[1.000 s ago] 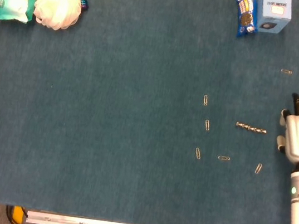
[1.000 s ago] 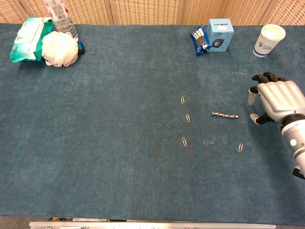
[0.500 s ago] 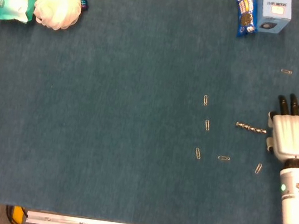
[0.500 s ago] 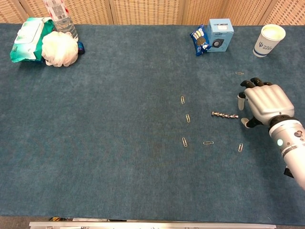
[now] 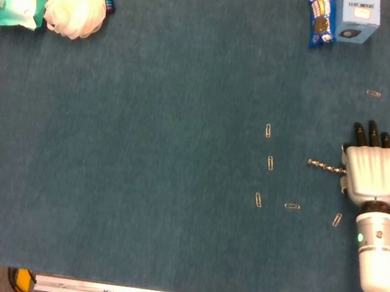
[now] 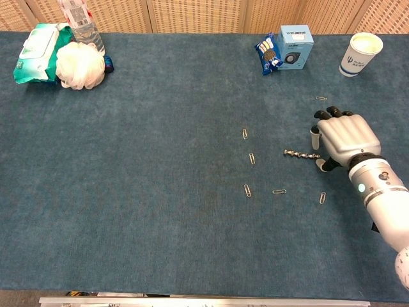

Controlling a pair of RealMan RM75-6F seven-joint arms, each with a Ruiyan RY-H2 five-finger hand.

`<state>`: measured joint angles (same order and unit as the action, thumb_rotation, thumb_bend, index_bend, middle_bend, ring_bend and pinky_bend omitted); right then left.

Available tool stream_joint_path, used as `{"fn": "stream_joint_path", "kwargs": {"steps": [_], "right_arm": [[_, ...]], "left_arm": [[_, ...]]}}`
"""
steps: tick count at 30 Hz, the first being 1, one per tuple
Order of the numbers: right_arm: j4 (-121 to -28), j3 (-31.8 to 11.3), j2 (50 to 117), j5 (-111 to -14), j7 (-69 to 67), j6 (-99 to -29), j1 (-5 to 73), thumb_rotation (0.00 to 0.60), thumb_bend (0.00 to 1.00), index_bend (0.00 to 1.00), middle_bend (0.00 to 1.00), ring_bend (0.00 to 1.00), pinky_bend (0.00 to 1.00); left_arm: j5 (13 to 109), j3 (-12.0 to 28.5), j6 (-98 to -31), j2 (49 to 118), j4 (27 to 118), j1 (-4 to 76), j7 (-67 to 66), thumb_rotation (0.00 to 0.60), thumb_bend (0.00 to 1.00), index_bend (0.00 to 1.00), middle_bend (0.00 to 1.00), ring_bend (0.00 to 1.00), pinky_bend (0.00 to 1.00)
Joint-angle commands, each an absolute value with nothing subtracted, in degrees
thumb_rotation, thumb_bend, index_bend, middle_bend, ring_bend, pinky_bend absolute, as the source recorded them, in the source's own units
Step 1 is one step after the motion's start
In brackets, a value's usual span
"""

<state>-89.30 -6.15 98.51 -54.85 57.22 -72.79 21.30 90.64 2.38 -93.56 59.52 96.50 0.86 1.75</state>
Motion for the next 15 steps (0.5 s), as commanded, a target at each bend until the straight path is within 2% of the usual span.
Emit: {"fn": "stream_joint_path", "kwargs": {"steps": [1, 15], "right_arm": [[-89.09, -6.12, 98.77, -54.46, 57.20, -72.67, 21.64, 0.600, 0.26, 0.52, 0.13, 0.00, 0.16], [-89.29, -5.68, 99.37, -52.15, 57.71, -73.19, 23.06, 0.600, 0.28, 0.52, 0.13, 0.00, 0.16]], "left_arm": [[90.59, 2.39, -93.50, 59.53, 96.47, 0.87, 1.77, 0.600, 0.19, 0.49, 0.37, 0.25, 0.42], [90.59, 2.42, -93.42, 59.51, 96.45, 0.86, 1.78, 0.600, 0.20, 0.49, 0.37, 0.25, 0.42]]}}
